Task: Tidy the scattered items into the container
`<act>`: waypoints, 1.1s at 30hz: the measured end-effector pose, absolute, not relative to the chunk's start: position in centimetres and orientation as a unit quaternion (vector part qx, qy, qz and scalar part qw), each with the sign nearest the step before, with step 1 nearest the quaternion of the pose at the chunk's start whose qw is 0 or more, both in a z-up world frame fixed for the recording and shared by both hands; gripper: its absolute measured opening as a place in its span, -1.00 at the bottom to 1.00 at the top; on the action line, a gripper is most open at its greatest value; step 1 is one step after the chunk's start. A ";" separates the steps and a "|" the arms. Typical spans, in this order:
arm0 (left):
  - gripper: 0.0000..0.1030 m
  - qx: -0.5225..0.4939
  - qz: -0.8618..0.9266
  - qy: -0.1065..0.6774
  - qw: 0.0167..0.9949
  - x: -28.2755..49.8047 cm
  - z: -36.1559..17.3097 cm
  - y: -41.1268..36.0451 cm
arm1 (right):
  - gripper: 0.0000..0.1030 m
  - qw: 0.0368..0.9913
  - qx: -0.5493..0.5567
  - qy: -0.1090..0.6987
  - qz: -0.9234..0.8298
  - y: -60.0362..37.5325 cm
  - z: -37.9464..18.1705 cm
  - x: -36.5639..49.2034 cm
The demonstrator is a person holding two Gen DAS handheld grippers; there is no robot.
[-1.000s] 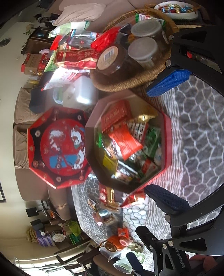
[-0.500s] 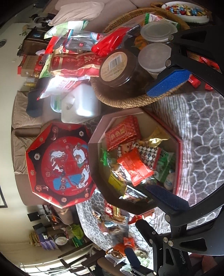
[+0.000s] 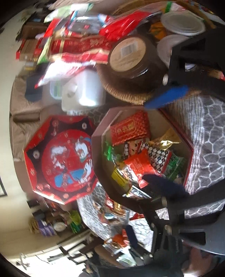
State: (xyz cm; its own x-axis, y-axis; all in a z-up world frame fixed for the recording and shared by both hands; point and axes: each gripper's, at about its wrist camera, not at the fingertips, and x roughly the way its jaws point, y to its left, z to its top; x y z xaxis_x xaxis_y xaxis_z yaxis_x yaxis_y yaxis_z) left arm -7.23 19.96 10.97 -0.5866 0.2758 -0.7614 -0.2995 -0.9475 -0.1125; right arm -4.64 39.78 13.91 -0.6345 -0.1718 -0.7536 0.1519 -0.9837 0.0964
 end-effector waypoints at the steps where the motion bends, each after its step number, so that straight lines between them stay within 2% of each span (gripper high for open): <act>1: 1.00 -0.424 0.890 0.013 0.169 -7.3 10.9 19.9 | 0.27 0.101 0.421 -0.006 -0.901 39.4 13.6 -5.0; 5: 0.95 -0.421 0.889 0.028 0.180 -7.2 10.4 20.0 | 0.27 0.138 0.434 -0.013 -0.890 37.9 12.3 -6.1; 12: 0.84 -0.427 0.887 0.026 0.175 -7.7 9.9 18.6 | 0.20 0.141 0.458 -0.026 -0.877 35.8 9.9 -8.4; 13: 0.84 -0.426 0.887 0.025 0.175 -7.7 9.9 18.4 | -0.02 0.139 0.462 -0.022 -0.876 35.5 9.6 -8.6; 14: 0.84 -0.427 0.887 0.023 0.175 -7.7 9.9 18.2 | -0.33 0.134 0.467 -0.016 -0.874 35.3 9.3 -8.7; 19: 0.84 -0.433 0.883 0.017 0.178 -7.9 10.0 18.1 | -0.42 0.117 0.468 -0.007 -0.876 36.1 8.9 -8.0; 21: 0.84 -0.436 0.881 0.013 0.183 -7.9 10.1 18.4 | -0.56 0.112 0.468 -0.005 -0.877 36.8 9.1 -7.5; 22: 0.84 -0.439 0.879 0.010 0.187 -7.8 10.1 18.7 | -0.72 0.106 0.470 -0.001 -0.876 37.1 9.1 -7.3; 27: 0.84 -0.453 0.866 -0.012 0.209 -8.2 10.1 20.4 | -0.75 0.073 0.479 0.024 -0.875 38.9 8.9 -6.1; 30: 0.84 -0.471 0.851 -0.048 0.226 -9.1 9.8 21.1 | -0.64 0.087 0.482 -0.008 -0.872 39.8 9.3 -5.8; 31: 0.84 -0.476 0.847 -0.063 0.227 -9.5 9.8 21.1 | -0.28 0.097 0.484 -0.025 -0.869 39.9 9.4 -5.8; 32: 0.84 -0.479 0.845 -0.076 0.224 -9.9 9.7 20.9 | 0.18 0.107 0.485 -0.040 -0.867 39.8 9.5 -5.8; 33: 0.84 -0.481 0.844 -0.090 0.222 -10.1 9.7 20.6 | 0.33 0.113 0.482 -0.049 -0.868 39.5 9.6 -5.8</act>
State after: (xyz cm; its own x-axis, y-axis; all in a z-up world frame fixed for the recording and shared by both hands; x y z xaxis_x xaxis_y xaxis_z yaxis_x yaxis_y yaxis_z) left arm -10.13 20.61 9.70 -0.4394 0.4604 -0.7713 -0.2872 -0.8856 -0.3650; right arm -5.84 39.54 9.61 -0.5102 -0.2425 -0.8251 0.1484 -0.9699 0.1932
